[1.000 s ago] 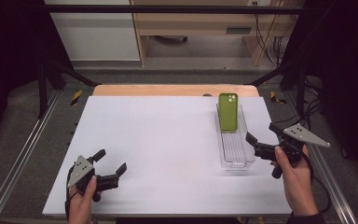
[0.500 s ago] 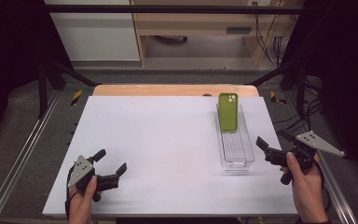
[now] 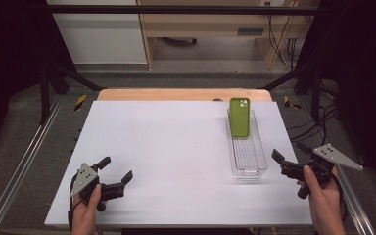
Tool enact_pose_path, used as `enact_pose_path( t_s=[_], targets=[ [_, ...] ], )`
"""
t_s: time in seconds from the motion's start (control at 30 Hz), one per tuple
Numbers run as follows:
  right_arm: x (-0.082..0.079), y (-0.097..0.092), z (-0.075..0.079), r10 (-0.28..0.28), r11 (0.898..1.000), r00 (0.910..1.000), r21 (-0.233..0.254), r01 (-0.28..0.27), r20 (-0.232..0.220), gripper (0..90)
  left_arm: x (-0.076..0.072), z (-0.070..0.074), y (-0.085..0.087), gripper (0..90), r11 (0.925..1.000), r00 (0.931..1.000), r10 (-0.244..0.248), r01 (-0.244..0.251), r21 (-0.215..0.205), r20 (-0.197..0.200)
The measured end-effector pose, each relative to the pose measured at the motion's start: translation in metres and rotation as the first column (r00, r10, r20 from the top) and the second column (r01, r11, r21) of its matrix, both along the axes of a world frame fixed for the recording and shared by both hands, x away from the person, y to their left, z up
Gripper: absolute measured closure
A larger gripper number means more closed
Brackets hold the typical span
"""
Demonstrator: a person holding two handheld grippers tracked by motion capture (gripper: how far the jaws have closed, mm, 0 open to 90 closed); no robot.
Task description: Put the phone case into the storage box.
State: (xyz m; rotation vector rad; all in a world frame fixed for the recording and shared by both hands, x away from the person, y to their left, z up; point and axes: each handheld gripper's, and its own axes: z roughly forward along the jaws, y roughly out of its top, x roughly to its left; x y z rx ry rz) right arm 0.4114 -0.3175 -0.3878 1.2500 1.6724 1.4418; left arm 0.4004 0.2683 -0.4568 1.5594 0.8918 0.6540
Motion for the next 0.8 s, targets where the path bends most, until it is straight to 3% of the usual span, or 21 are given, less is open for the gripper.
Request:
enact_pose_path(
  t_s=[0.8],
  targets=[
    [-0.011, -0.007, -0.026, -0.006, 1.000, 0.9996, 0.005, 0.006, -0.026, 3.4, 0.000, 0.001, 0.001, 2.0, 1.0000, 1.0000, 0.001, -0.001, 0.000, 0.006]
  ],
)
